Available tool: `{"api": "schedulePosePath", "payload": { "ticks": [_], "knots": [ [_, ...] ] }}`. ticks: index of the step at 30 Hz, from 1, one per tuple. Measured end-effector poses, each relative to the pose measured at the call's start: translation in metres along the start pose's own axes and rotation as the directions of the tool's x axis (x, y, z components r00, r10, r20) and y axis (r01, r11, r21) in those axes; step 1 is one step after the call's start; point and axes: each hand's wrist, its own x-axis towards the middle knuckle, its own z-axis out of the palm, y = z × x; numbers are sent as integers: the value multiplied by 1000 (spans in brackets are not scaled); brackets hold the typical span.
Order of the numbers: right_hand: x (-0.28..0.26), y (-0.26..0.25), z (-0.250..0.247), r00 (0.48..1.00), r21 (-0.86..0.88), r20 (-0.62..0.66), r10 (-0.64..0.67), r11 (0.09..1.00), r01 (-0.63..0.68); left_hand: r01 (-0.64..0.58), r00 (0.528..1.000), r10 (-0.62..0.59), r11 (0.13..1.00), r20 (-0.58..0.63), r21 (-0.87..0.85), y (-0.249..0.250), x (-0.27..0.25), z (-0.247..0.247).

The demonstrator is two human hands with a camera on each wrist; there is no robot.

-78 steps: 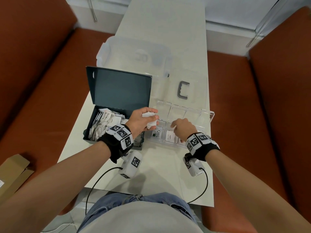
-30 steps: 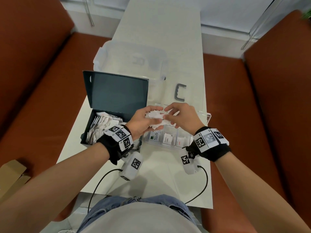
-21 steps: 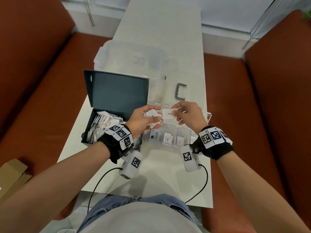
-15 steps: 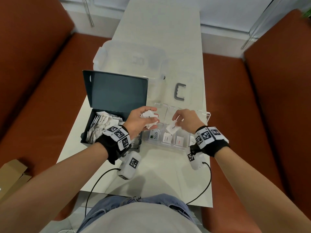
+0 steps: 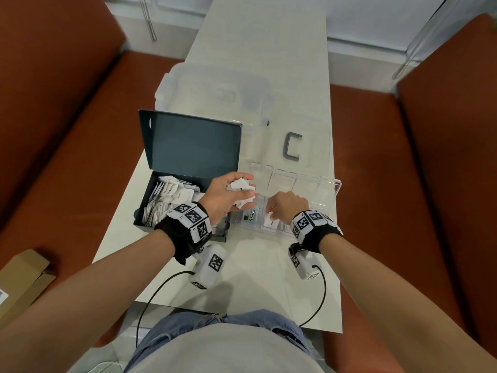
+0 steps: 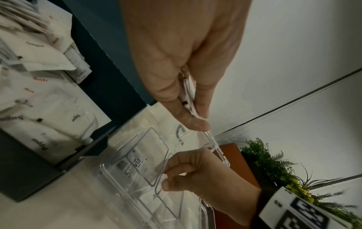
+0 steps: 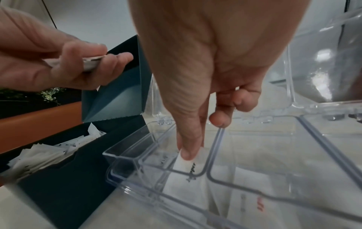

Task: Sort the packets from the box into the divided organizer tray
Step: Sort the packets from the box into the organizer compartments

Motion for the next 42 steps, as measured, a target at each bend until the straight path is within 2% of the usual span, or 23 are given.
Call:
{"api": "schedulePosePath", "payload": {
  "ticks": [7,13,16,38,42],
  "knots": [
    [4,7,7,994,-58,-108,-19,998,13,10,1000,-10,1000,1,-5,-1,1,1],
    [8,4,22,988,-344,-140,-61,939,10,7,1000,-7,1000,11,0,-1,2,3],
    [10,4,27,986,-408,-155,-70,913,1,8,1000,-8,1000,7,1,0,2,3],
    [14,6,26,983,-477,-88,-160,873,100,30,999,-30,1000,-13,5,-1,3,-2],
    [15,5,22,989,-419,-66,-130,904,91,33,999,-33,999,-16,2,-1,3,-3]
  ]
}}
